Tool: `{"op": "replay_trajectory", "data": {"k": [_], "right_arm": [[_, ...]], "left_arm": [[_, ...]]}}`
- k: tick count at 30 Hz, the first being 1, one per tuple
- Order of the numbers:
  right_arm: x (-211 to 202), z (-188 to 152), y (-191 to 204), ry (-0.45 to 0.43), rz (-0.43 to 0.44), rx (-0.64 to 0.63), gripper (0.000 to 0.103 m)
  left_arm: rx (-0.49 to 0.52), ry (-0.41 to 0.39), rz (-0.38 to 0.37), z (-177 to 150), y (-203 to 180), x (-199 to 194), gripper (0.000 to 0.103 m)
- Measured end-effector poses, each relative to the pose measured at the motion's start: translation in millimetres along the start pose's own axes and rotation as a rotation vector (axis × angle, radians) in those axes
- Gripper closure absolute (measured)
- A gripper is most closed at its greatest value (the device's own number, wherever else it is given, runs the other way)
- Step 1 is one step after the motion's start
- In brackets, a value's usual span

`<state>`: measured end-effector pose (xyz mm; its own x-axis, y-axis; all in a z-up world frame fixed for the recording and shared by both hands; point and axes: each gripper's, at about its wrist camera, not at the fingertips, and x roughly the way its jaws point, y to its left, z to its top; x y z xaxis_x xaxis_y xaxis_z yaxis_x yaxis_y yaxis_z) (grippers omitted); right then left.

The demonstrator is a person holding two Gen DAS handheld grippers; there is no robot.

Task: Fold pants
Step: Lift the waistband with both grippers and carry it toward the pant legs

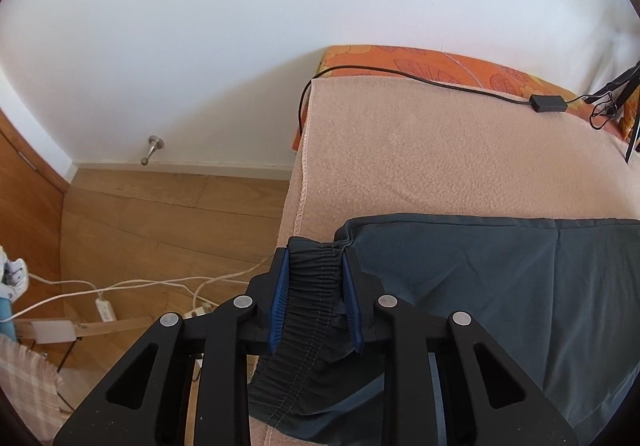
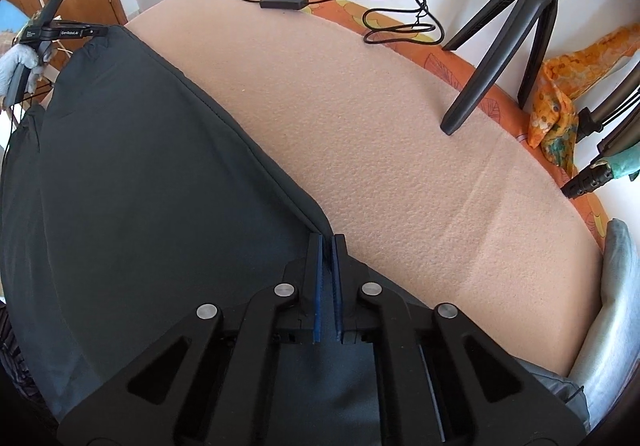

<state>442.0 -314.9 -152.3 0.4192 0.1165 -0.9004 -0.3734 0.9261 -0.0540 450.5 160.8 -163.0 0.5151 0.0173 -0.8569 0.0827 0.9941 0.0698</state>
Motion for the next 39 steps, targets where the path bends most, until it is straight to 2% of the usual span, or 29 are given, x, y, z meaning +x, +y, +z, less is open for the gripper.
{"op": "replay_trajectory", "data": {"k": [5,11,20,30,39], "right_arm": [[-35,0,2,-0.064,-0.002,0.028,0.099],[-87,-12,22,-0.127,-0.013,0.019,0.099],[-171,-54,69,-0.224,-0.033,-0.011,0.099],[-201,-121,127,-0.216,-0.016,-0.053,0.100],[-197,-171,159,-0.161,0.028,-0.069,0.100]], "left_arm": [[-0.021,-0.057,-0.021,-5,6,-28,0.079],[-0.050,-0.124,-0.045,-19,11,-66,0.079],[-0.083,-0.240,-0.068,-68,22,-131,0.079],[-0.126,-0.311,-0.131,-153,29,-166,0.079],[-0.090,-0.289,-0.140,-227,8,-169,0.079]]}}
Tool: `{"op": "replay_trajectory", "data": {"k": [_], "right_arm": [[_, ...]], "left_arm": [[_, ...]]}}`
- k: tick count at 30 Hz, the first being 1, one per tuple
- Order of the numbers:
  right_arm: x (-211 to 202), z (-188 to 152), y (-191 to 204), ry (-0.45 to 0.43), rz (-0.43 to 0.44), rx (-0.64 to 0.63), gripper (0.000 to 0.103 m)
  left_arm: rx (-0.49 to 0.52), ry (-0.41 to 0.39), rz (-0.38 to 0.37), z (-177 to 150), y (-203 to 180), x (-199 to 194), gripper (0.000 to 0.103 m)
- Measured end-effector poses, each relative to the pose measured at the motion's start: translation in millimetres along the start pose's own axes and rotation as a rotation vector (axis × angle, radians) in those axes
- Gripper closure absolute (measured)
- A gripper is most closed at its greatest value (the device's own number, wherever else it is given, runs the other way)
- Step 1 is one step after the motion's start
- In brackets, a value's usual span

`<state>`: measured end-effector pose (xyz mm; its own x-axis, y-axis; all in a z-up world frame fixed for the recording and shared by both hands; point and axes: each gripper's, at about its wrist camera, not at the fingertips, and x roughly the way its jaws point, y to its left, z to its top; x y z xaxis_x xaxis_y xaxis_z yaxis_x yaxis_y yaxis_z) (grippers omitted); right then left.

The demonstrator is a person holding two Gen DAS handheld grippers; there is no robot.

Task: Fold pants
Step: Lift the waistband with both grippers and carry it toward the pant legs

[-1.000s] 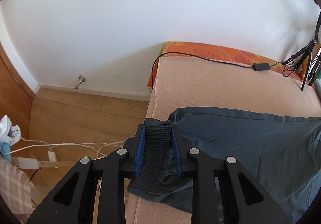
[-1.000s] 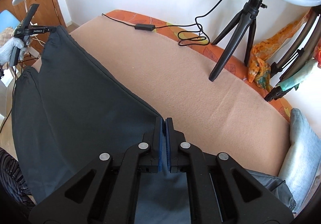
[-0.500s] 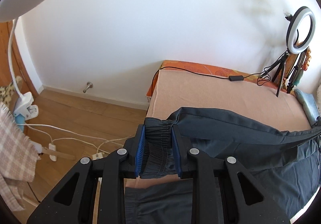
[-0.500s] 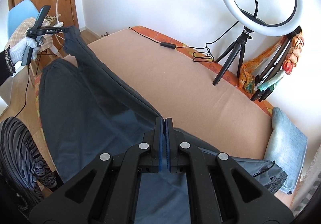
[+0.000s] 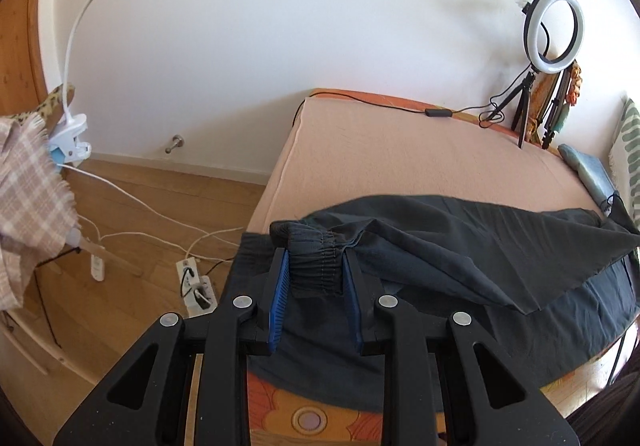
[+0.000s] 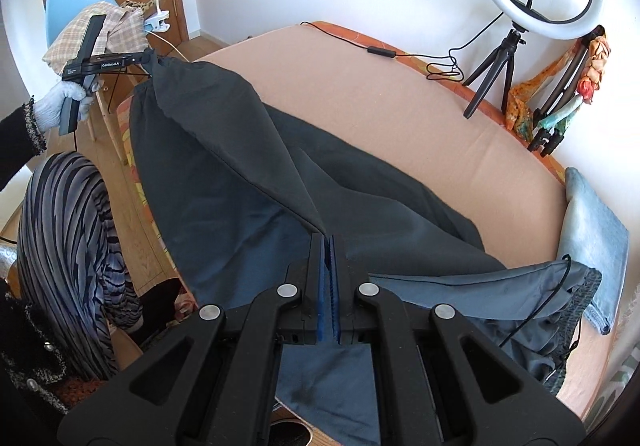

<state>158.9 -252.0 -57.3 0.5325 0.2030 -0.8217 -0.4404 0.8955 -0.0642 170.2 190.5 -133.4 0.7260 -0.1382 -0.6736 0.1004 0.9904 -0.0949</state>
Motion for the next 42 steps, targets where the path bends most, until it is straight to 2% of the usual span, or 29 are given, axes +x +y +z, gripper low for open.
{"op": "replay_trajectory", "data": {"k": [3,9,12,15,21,24,27,31,32,35,36,39,40,42], "right_arm": [[4,-13,8,0.014,0.003,-0.012,0.100],[14,-33,20,0.041,0.026,-0.036,0.100],[16,-39,22,0.053,0.037,-0.047,0.100],[19,-47,25,0.073,0.047,-0.059,0.100],[34,-60,35,0.162,0.060,-0.114,0.100],[34,-59,38,0.158,0.084,-0.122,0.100],[24,-47,37,0.107,0.142,-0.088,0.100],[13,-17,37,0.038,0.191,-0.061,0.099],[12,-10,39,0.022,0.202,-0.059,0.097],[13,16,42,-0.034,0.220,-0.056,0.071],[14,23,43,-0.056,0.225,-0.055,0.067],[26,50,55,-0.076,0.264,-0.071,0.063],[31,59,60,-0.072,0.284,-0.084,0.061],[42,84,74,-0.073,0.307,-0.116,0.057]], "left_arm": [[-0.006,0.036,0.013,-20,-1,-3,0.077],[-0.092,0.089,0.005,-51,16,-13,0.075],[-0.134,0.101,0.008,-61,22,-20,0.064],[-0.186,0.090,-0.030,-71,28,-31,0.063],[-0.353,0.075,-0.143,-74,37,-42,0.063],[-0.458,0.091,-0.197,-75,40,-36,0.063],[-0.560,0.076,-0.253,-76,43,-33,0.063],[-0.615,0.086,-0.233,-71,42,-25,0.063],[-0.627,0.096,-0.220,-70,42,-21,0.063],[-0.668,0.094,-0.206,-70,44,-16,0.063],[-0.672,0.093,-0.194,-70,44,-15,0.063],[-0.667,0.087,-0.161,-71,48,-11,0.067],[-0.665,0.081,-0.157,-71,49,-10,0.077],[-0.647,0.071,-0.152,-73,50,-10,0.083]]}}
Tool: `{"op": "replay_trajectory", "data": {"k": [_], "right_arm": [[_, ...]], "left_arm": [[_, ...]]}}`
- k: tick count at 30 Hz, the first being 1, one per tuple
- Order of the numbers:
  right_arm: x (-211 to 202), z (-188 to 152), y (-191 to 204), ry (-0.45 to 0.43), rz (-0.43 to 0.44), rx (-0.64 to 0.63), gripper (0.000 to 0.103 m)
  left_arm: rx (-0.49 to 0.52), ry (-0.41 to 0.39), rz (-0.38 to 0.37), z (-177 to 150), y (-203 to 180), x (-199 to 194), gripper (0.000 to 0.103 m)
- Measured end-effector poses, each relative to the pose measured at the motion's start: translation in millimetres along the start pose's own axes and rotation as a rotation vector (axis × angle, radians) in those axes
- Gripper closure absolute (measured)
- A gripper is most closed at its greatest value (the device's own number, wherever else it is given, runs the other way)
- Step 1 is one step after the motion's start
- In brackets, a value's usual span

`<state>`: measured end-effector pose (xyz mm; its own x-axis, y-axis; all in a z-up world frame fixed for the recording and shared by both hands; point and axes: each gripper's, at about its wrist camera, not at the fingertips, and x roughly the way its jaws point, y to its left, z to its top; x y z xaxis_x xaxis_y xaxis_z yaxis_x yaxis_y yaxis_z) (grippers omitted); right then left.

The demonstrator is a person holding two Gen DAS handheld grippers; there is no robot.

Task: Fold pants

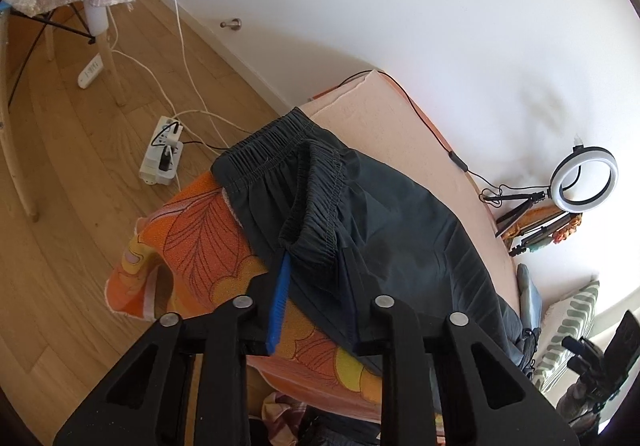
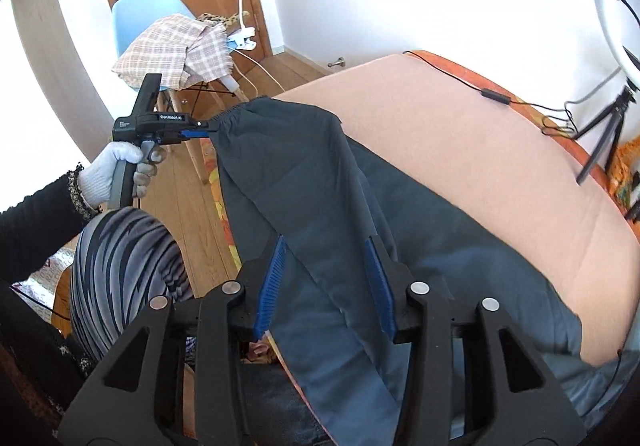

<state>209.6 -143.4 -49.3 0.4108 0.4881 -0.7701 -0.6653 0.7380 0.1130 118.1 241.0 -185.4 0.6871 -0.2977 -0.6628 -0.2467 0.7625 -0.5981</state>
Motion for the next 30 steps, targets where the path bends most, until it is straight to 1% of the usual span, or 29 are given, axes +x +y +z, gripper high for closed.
{"op": "replay_trajectory", "data": {"k": [3,5,8,10,14,17,22,26,30], "right_arm": [[25,39,10,-0.002,0.065,-0.025,0.055],[46,67,17,-0.001,0.101,-0.049,0.055],[78,103,26,0.006,0.144,-0.066,0.055],[100,123,31,0.018,0.188,-0.066,0.055],[142,155,42,0.040,0.228,-0.082,0.055],[173,169,47,0.063,0.259,-0.091,0.055],[232,188,59,0.119,0.279,-0.117,0.055],[270,196,66,0.163,0.306,-0.134,0.055],[305,193,68,0.224,0.318,-0.128,0.055]], "left_arm": [[0.043,-0.015,0.011,-3,-1,-1,0.087],[0.066,-0.020,0.005,-4,-1,0,0.088],[0.133,-0.035,0.034,-6,-7,0,0.089],[0.169,-0.040,0.037,-6,-10,0,0.089],[0.260,-0.051,0.070,-6,-16,1,0.089],[0.294,-0.051,0.077,-6,-17,3,0.090],[0.407,-0.062,0.113,-9,-23,6,0.090],[0.488,-0.066,0.137,-10,-29,7,0.090],[0.527,-0.071,0.144,-10,-31,6,0.090]]}}
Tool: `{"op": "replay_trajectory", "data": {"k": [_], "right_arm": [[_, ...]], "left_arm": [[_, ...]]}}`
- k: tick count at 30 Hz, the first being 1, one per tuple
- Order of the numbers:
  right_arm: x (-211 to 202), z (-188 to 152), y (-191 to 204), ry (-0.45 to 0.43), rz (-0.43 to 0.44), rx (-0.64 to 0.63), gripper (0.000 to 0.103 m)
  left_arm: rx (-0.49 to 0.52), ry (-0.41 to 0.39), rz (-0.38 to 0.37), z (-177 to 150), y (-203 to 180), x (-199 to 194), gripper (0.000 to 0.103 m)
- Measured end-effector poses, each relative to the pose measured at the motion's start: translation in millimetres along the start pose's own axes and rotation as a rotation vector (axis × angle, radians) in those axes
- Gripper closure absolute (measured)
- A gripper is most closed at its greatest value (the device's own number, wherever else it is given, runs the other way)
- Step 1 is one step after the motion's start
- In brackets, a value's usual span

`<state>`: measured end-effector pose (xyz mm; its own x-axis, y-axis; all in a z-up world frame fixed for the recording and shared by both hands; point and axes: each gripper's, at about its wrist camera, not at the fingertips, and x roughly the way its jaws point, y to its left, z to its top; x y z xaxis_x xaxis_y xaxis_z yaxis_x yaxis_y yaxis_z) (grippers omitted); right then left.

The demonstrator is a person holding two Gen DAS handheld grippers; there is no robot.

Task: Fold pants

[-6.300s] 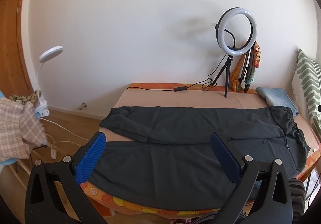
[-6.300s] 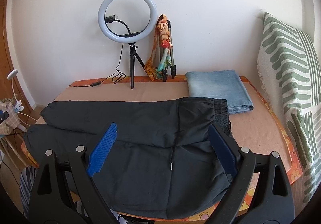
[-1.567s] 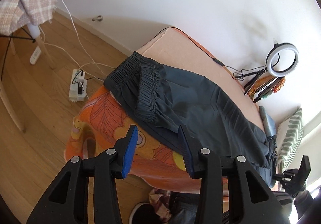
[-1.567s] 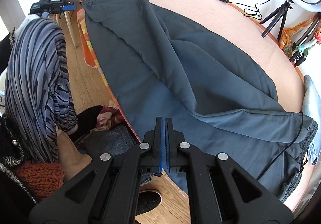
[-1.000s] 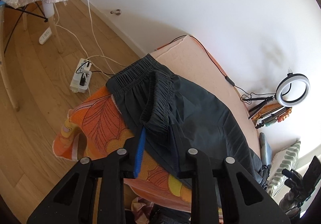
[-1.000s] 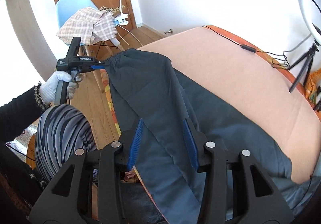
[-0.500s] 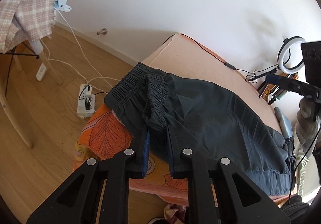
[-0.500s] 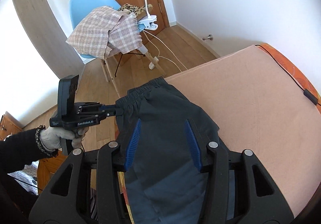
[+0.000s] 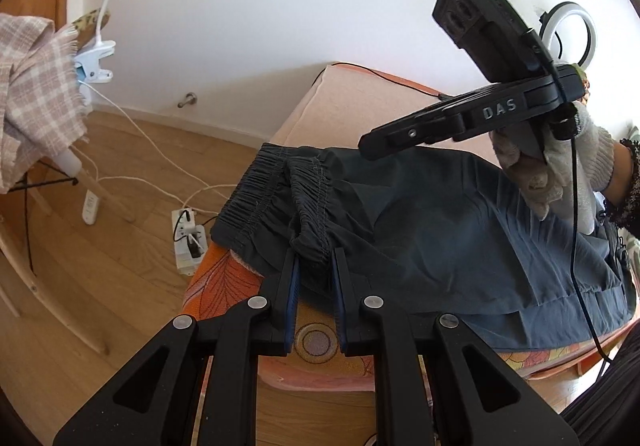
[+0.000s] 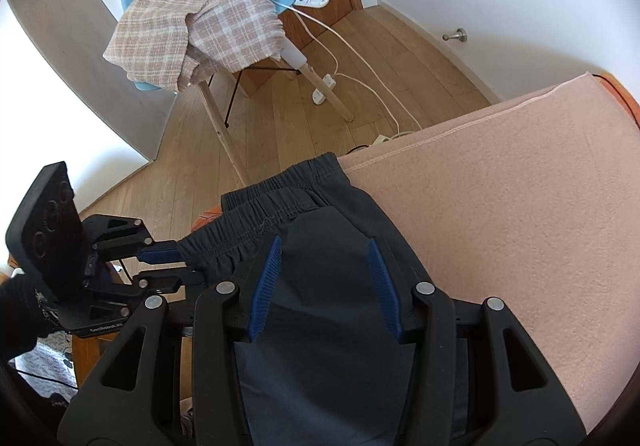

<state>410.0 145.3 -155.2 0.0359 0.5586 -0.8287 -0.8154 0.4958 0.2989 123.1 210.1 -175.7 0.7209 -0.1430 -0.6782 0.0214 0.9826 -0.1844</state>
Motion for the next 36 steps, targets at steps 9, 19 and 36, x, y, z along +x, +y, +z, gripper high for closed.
{"op": "replay_trajectory", "data": {"k": [9,19,36], "right_arm": [[10,-17,22,0.065,-0.047,-0.106,0.097],[-13,-4,17,-0.012,-0.085,-0.047,0.068],[-7,-23,38,-0.054,-0.082,-0.150,0.102]], "left_arm": [[-0.022,0.010,-0.026,-4,9,2,0.090],[0.022,-0.002,-0.017,10,20,-5,0.092],[0.031,0.013,-0.006,0,20,-6,0.093]]}}
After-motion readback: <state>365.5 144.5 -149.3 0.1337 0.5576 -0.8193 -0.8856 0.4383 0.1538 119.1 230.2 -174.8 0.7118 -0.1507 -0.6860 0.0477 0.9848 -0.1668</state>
